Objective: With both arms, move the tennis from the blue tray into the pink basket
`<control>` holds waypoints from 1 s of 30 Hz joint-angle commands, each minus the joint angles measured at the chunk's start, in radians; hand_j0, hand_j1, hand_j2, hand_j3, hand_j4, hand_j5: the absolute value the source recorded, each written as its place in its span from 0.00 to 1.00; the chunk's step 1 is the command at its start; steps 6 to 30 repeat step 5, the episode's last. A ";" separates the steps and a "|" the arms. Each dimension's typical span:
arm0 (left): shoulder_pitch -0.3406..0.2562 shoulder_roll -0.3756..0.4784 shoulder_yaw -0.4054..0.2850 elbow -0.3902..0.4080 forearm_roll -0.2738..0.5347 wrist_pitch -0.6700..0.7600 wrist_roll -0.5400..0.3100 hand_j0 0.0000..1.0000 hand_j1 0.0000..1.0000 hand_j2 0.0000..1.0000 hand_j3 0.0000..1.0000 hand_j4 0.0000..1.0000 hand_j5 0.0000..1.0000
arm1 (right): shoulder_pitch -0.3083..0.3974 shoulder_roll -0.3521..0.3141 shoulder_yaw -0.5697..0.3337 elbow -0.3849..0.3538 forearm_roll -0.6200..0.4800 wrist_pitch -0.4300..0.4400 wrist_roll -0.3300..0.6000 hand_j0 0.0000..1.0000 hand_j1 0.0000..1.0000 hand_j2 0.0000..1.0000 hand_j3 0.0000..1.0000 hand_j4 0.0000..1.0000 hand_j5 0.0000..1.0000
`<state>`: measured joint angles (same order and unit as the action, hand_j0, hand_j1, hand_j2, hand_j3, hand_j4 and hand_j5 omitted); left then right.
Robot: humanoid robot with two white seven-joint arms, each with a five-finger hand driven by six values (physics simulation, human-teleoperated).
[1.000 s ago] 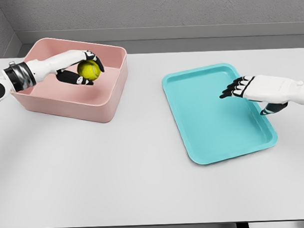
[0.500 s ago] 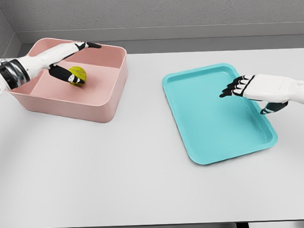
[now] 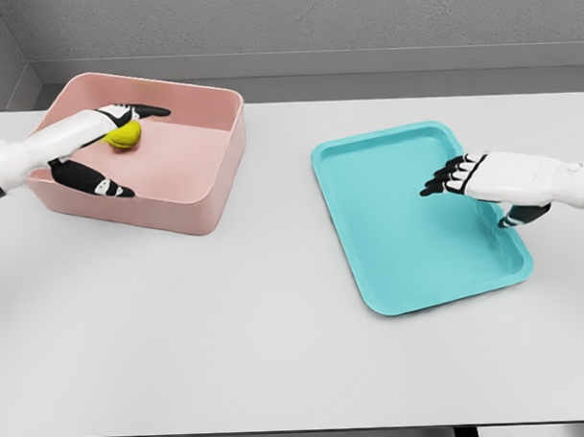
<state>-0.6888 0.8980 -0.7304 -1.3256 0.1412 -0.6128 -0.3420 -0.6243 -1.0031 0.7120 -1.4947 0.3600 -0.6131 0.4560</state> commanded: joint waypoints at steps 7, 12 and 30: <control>0.008 0.047 0.028 -0.061 0.035 0.002 0.001 1.00 1.00 1.00 1.00 1.00 1.00 | 0.002 -0.014 -0.002 -0.002 -0.007 0.002 -0.002 1.00 1.00 1.00 1.00 1.00 1.00; 0.008 0.047 0.028 -0.061 0.035 0.002 0.001 1.00 1.00 1.00 1.00 1.00 1.00 | 0.002 -0.014 -0.002 -0.002 -0.007 0.002 -0.002 1.00 1.00 1.00 1.00 1.00 1.00; 0.008 0.047 0.028 -0.061 0.035 0.002 0.001 1.00 1.00 1.00 1.00 1.00 1.00 | 0.002 -0.014 -0.002 -0.002 -0.007 0.002 -0.002 1.00 1.00 1.00 1.00 1.00 1.00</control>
